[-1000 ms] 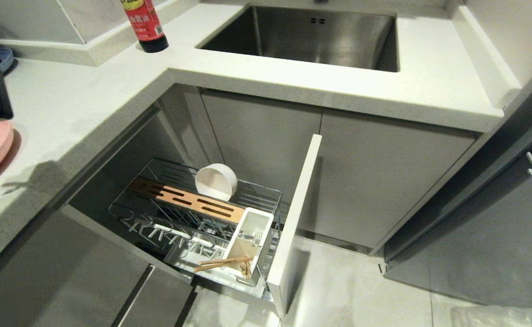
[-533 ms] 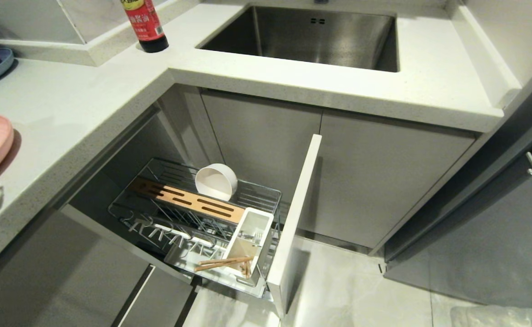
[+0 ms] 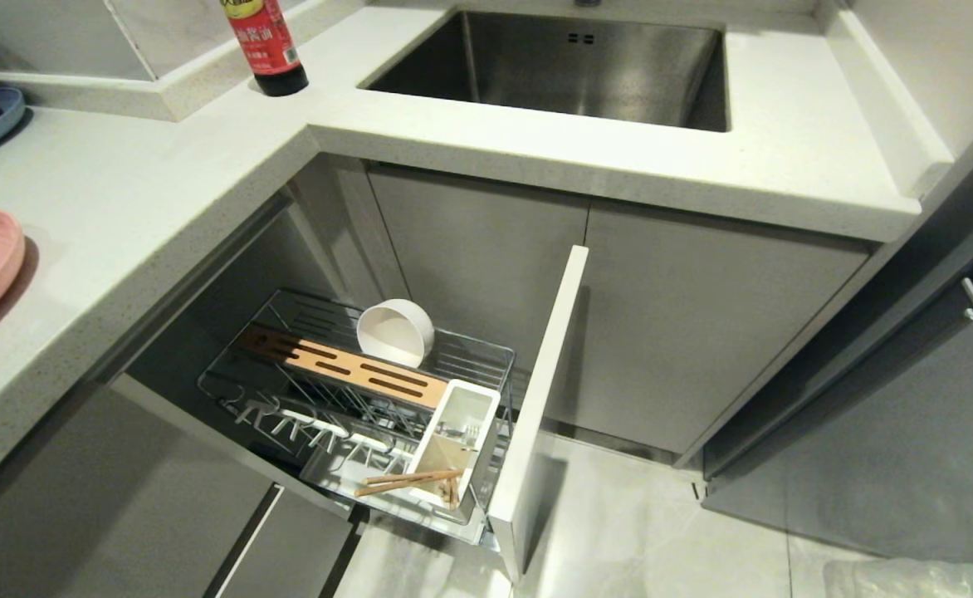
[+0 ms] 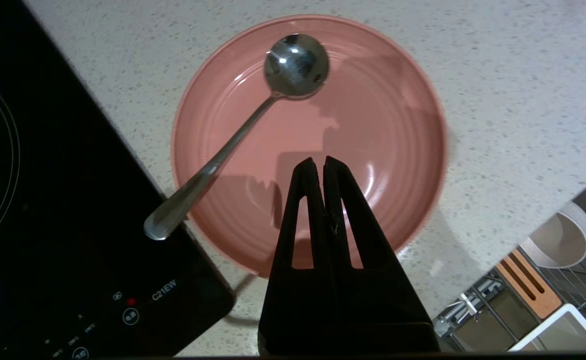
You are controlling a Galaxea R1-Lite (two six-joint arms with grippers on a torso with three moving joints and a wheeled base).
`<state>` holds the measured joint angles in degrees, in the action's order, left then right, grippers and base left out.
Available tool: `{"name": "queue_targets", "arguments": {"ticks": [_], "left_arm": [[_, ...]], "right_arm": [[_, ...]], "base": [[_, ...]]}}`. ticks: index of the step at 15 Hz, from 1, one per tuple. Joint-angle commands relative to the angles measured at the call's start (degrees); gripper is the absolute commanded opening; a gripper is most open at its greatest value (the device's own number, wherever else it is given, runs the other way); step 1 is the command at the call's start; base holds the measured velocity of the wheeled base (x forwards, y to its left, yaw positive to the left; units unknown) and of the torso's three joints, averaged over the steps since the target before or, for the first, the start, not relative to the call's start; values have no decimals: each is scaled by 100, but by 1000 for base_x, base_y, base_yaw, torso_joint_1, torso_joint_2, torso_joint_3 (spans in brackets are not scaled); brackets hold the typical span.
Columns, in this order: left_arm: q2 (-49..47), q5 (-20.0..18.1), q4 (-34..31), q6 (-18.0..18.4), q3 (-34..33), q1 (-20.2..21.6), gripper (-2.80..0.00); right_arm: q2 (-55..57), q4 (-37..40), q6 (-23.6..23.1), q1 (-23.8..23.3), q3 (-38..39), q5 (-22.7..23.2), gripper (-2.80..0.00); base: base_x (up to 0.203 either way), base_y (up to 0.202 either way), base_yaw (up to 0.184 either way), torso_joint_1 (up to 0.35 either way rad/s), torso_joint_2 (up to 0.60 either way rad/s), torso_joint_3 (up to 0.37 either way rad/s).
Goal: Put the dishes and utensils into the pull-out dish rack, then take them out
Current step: Pick up the spoon and place it in the cupboard
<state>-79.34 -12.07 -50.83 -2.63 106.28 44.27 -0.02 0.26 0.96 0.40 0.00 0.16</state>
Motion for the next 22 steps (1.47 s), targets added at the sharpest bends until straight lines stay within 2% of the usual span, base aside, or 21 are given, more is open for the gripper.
{"name": "queue_targets", "arguments": {"ticks": [1, 3, 5, 6, 8, 11, 13, 16, 17, 19, 22], "left_arm": [[-176, -157, -28, 53, -5, 348, -280], [-280, -683, -99, 392, -15, 877, -280], [-397, -1421, -225, 979, -28, 1507, -280], [-473, -1768, -306, 1351, -30, 1828, -280], [-685, -2422, -479, 2349, -82, 2329, -280], [-898, -2895, -591, 3446, -292, 2743, -280], [-1049, -3357, -592, 3710, -320, 2848, -280], [-1130, -3502, -595, 3924, -423, 2843, -280], [-1154, -3523, -595, 3995, -460, 2836, 0], [-1226, -3556, -574, 4033, -480, 2769, 0], [-1407, -3558, -531, 4051, -455, 2439, 0]], "right_arm": [[2, 0, 0, 4, 0, 2, -280], [1, 0, 0, 2, -1, 2, -280], [-3, 0, 0, 0, 0, 2, -280], [-6, 0, 0, 2, -1, 2, -280], [-6, 0, 0, 3, 0, 2, -280], [-6, 0, 0, 3, 0, 2, -280], [2, 0, 0, 3, 0, 2, -280], [2, 0, 0, 4, 0, 2, -280], [-1, 0, 0, 4, 0, 2, -280], [-2, 0, 0, -4, 0, 2, -280], [1, 0, 0, 2, 0, 2, -280]], "base": [[0, 0, 0, 0, 0, 0], [0, 0, 0, 0, 0, 0], [0, 0, 0, 0, 0, 0], [0, 0, 0, 0, 0, 0], [0, 0, 0, 0, 0, 0], [0, 0, 0, 0, 0, 0], [0, 0, 0, 0, 0, 0], [0, 0, 0, 0, 0, 0], [0, 0, 0, 0, 0, 0], [0, 0, 0, 0, 0, 0], [0, 0, 0, 0, 0, 0]]}}
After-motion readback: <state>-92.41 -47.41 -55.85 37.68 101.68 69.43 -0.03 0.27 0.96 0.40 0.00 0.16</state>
